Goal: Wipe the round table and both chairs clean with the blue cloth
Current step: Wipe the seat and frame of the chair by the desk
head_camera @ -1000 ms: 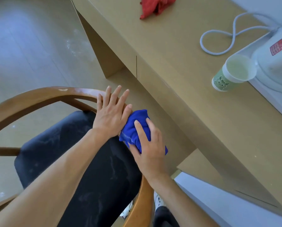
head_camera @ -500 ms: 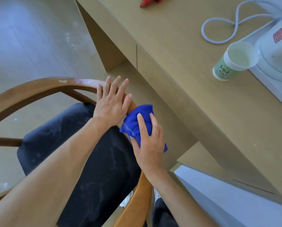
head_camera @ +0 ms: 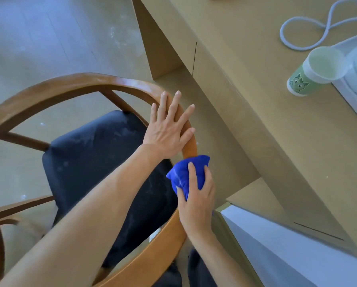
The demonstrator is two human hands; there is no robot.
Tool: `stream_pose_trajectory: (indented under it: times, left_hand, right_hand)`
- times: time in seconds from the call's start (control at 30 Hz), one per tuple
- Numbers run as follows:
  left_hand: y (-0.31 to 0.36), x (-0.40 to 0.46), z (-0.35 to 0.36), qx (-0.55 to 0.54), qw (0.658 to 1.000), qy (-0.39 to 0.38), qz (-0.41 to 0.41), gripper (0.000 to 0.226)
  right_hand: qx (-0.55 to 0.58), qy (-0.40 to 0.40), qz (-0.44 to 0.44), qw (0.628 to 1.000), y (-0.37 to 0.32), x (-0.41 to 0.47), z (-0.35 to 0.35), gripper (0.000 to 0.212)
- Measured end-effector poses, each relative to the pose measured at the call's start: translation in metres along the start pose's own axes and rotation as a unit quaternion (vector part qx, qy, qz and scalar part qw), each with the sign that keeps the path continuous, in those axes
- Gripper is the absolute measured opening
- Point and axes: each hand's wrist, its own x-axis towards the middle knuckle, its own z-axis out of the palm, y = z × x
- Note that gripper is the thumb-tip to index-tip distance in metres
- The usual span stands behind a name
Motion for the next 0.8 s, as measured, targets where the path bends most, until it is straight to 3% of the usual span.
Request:
stream_pose_trajectory:
  times: [0.13, 0.4, 0.53, 0.67, 0.73, 0.8]
  left_hand:
    - [0.007, -0.016, 0.006, 0.036, 0.999, -0.013, 0.004, 0.071]
    - [0.008, -0.023, 0.009, 0.061, 0.998, -0.026, 0.016, 0.067]
    - [0.010, -0.041, 0.014, 0.063, 0.996, -0.033, 0.062, 0.064]
    - [0.015, -0.057, 0.023, 0.080, 0.991, -0.038, 0.100, 0.057]
    - [0.020, -0.067, 0.030, 0.105, 0.987, -0.037, 0.120, 0.058]
    - [0.028, -0.086, 0.039, 0.122, 0.982, -0.046, 0.137, 0.061]
  right_hand:
    - [-0.037, 0.008, -0.002, 0.999, -0.011, 0.010, 0.006, 0.067]
    - [0.019, 0.004, 0.037, 0.999, -0.011, -0.157, 0.023, 0.061]
    - [-0.023, 0.057, 0.069, 0.996, -0.011, -0.100, 0.019, 0.054]
    - [-0.093, 0.023, 0.074, 0.993, -0.018, -0.059, 0.015, 0.052]
    - [-0.131, 0.061, 0.061, 0.988, -0.033, -0.100, 0.020, 0.052]
    - [-0.114, 0.047, 0.054, 0.991, -0.047, -0.168, 0.031, 0.055]
